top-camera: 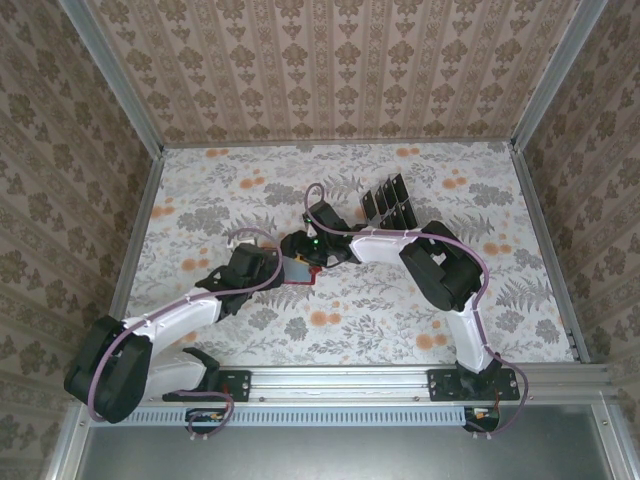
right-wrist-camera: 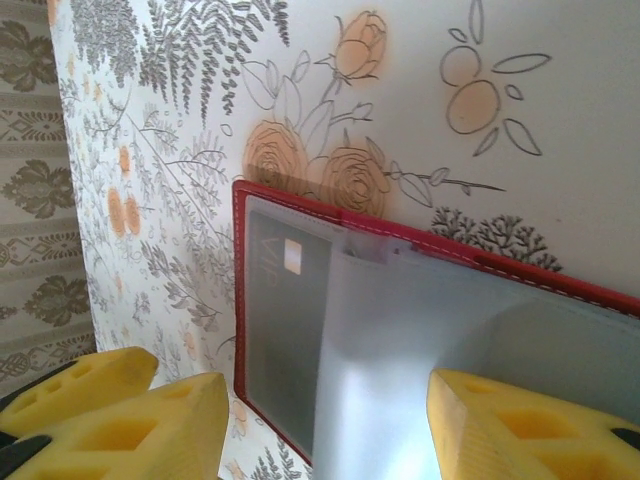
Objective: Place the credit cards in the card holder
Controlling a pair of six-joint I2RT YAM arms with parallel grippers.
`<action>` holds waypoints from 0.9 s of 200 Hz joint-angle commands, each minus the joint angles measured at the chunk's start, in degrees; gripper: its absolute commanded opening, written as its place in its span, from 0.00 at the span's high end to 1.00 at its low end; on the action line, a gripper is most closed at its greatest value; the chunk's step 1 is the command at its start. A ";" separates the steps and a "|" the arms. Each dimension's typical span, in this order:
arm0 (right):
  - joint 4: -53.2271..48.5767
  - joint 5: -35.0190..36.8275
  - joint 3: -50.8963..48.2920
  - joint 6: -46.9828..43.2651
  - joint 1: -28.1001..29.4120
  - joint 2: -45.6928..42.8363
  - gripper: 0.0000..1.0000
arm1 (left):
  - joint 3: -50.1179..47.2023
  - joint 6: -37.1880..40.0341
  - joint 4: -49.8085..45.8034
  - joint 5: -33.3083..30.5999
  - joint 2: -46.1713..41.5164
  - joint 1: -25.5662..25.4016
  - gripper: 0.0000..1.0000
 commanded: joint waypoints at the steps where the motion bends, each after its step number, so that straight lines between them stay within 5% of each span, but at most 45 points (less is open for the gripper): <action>1: 0.55 -1.35 2.60 0.77 0.47 1.34 0.43 | -0.87 -0.90 2.34 2.12 0.09 0.52 0.00; 180: -0.75 -2.06 5.80 0.70 1.16 4.56 0.43 | 0.35 -0.87 6.56 4.32 7.83 -0.71 0.00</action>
